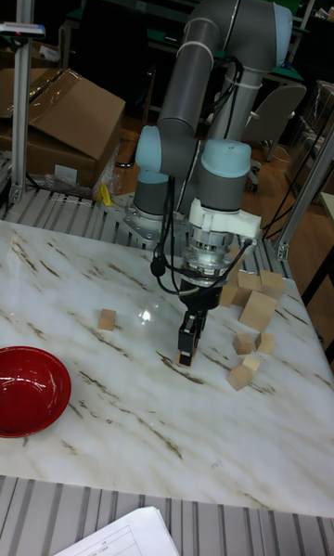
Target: Stack the blocks into a pyramid shape
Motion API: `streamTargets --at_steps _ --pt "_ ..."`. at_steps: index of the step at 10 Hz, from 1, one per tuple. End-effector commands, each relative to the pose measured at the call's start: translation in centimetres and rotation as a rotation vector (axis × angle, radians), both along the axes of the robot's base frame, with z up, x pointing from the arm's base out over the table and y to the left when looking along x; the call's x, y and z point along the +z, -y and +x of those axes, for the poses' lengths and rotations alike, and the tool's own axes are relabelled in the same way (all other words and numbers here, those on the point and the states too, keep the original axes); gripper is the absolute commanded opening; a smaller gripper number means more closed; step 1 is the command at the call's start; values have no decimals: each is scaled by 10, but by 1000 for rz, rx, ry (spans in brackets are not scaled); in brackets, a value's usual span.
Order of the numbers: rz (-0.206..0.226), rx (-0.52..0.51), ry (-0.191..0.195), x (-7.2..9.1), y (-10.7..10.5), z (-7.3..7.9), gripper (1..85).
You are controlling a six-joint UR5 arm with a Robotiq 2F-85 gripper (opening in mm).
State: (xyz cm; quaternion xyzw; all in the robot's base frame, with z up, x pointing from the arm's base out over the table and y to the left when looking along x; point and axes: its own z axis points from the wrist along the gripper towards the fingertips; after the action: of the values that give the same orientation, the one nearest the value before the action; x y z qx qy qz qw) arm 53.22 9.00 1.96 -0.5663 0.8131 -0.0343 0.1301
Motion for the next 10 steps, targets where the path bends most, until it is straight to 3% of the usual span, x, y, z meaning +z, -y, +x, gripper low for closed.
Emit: streamTargets --at_steps 1,4,6,7,10 --pt "4 23 -26 7 20 -2 10" --pt "-23 61 -83 26 62 -18 10" --pt "-19 80 -114 25 85 -30 10" --pt "13 76 -136 21 91 -38 10" --pt "4 109 -190 18 122 -59 10"
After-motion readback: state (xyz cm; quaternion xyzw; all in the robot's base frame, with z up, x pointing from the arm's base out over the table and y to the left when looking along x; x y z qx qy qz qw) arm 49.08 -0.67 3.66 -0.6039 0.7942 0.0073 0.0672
